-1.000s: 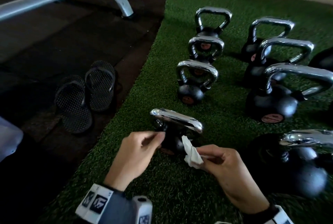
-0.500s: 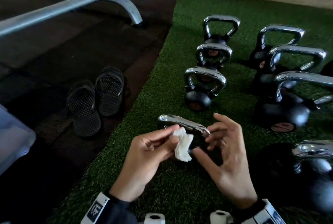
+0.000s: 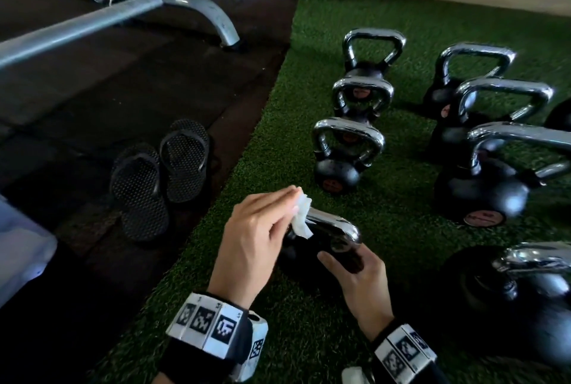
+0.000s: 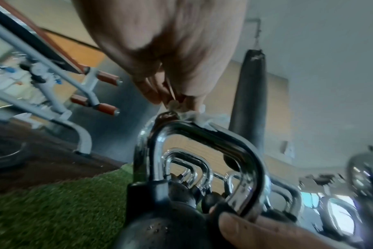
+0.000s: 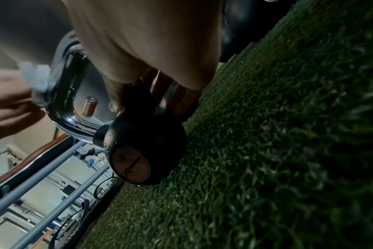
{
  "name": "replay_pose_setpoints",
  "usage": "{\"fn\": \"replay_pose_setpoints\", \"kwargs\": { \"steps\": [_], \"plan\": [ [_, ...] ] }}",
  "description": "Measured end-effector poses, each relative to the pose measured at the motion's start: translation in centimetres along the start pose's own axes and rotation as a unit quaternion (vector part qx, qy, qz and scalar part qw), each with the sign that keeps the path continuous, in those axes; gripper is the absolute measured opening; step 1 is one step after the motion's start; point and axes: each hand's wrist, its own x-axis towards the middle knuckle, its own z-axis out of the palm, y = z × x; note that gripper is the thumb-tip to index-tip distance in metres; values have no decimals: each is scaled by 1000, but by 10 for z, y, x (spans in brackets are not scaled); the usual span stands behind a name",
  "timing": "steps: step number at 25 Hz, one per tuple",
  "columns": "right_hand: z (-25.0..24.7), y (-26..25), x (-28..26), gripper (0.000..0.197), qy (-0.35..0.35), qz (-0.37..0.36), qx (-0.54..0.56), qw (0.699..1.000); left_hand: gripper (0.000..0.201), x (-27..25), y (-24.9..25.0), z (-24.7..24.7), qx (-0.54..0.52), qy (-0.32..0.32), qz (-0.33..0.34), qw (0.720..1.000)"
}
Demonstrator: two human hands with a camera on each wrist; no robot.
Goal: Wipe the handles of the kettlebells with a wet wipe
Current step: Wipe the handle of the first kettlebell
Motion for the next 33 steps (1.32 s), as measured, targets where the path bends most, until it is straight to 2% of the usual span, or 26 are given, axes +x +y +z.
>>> {"fn": "replay_pose_setpoints", "kwargs": {
  "steps": [2, 5, 6, 9, 11, 14, 17, 20, 24, 27, 30, 33],
  "plan": [
    [-1, 2, 1, 39, 0, 0, -13, 1000, 31, -1, -9, -2, -39, 23, -27, 999],
    [-2, 3, 3, 32, 1, 6, -24, 1000, 31, -3, -7, 3, -44, 5, 3, 999],
    [-3, 3, 3, 34, -4, 3, -29, 1000, 30, -4, -8, 6, -59, 12, -7, 998],
    [-5, 1, 4, 43, -21, 1, -27, 999, 27, -10, -16, 10, -108, 56, -109, 987],
    [-7, 2, 4, 42, -25, 9, -20, 999, 28, -15, -21, 11, -134, 66, -187, 971],
    [-8, 5, 4, 41, -30, 17, -9, 999, 29, -24, -24, 17, -170, 78, -211, 960],
    [-6, 7, 5, 47, -28, 36, 2, 999, 26, -35, -28, 27, -207, 86, -263, 939],
    [-5, 5, 6, 54, -21, 64, 5, 998, 29, -50, -33, 39, -201, 64, -308, 928],
    [-10, -6, 3, 47, -23, 66, -18, 997, 32, -63, -38, 44, -232, 35, -282, 930],
    [-19, -13, -3, 30, -36, 57, -56, 996, 34, -59, -40, 44, -210, 32, -258, 943],
    [-29, -19, -17, 38, -59, -30, -115, 991, 28, -33, -40, 48, -170, 7, -250, 953],
    [-27, -25, -21, 37, -73, -95, -169, 978, 23, 2, -29, 56, -132, -82, -249, 956]
  ]
}}
